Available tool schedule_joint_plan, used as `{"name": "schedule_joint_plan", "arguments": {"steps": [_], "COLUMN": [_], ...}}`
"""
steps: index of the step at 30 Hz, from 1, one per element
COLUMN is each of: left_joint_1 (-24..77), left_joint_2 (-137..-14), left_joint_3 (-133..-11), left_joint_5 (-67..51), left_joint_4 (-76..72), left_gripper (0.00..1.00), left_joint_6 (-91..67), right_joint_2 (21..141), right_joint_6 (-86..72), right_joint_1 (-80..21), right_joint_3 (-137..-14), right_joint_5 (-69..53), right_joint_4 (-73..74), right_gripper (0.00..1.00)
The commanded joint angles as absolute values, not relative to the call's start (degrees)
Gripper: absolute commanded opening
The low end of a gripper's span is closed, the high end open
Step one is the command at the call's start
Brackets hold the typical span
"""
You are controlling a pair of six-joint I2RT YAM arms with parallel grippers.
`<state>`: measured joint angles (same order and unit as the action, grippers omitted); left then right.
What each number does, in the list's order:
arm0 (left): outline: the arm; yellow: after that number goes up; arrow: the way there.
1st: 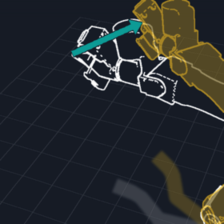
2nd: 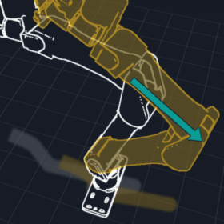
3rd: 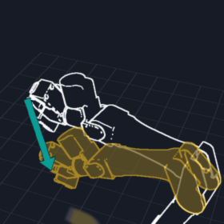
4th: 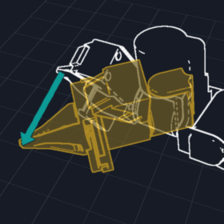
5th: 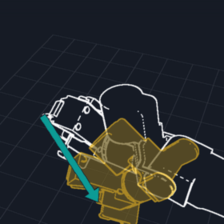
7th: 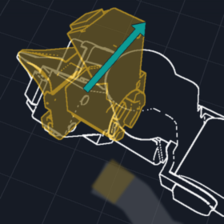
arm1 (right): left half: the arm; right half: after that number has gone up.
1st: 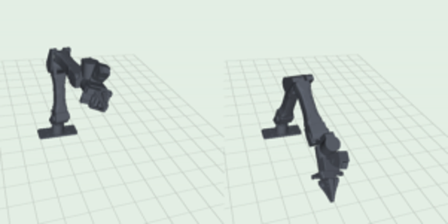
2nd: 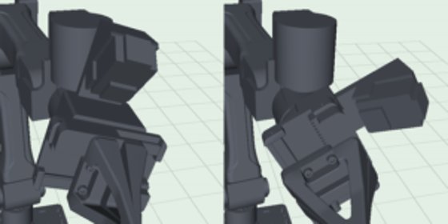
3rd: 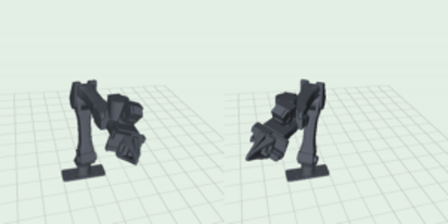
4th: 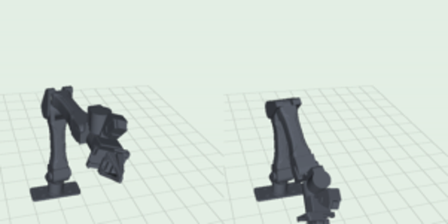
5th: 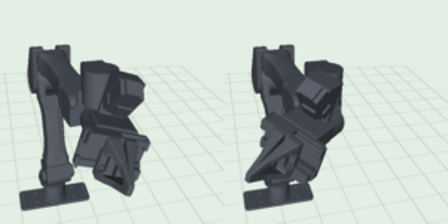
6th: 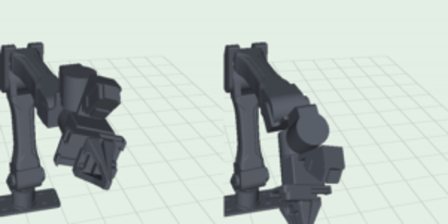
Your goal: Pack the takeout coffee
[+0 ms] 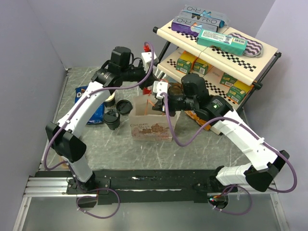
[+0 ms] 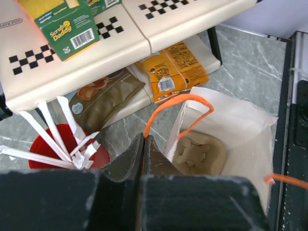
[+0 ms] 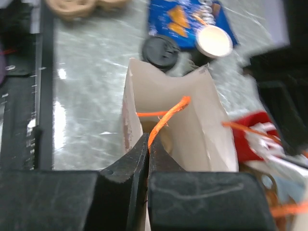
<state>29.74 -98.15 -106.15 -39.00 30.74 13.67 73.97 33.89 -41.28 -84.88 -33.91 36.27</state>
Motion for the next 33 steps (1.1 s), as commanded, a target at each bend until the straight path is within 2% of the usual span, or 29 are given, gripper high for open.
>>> {"name": "schedule_joint_plan", "arguments": {"steps": [1, 12, 24, 33], "left_joint_1": [29.09, 26.90, 26.46, 26.46], "left_joint_2": [-95.02, -88.42, -92.37, -94.22], "left_joint_3": [-107.41, -109.06, -122.86, -125.69], "left_joint_5": [-44.47, -42.54, -40.52, -40.43], "left_joint_4": [28.74, 30.06, 27.51, 26.72], "left_gripper": [0.01, 0.01, 0.01, 0.01], "left_joint_6": [11.95, 11.69, 9.14, 10.10], "right_joint_2": [69.97, 66.36, 68.02, 68.47], "right_joint_6": [30.58, 29.70, 32.87, 32.96], "right_joint_1": [-41.40, -41.40, -41.31, -41.40], "right_joint_3": [-87.36, -90.52, -101.24, -102.75], "right_joint_5": [-26.54, -27.60, -24.79, -24.87], "right_joint_4": [32.07, 32.17, 31.91, 31.73], "right_gripper": [0.00, 0.00, 0.00, 0.00]}}
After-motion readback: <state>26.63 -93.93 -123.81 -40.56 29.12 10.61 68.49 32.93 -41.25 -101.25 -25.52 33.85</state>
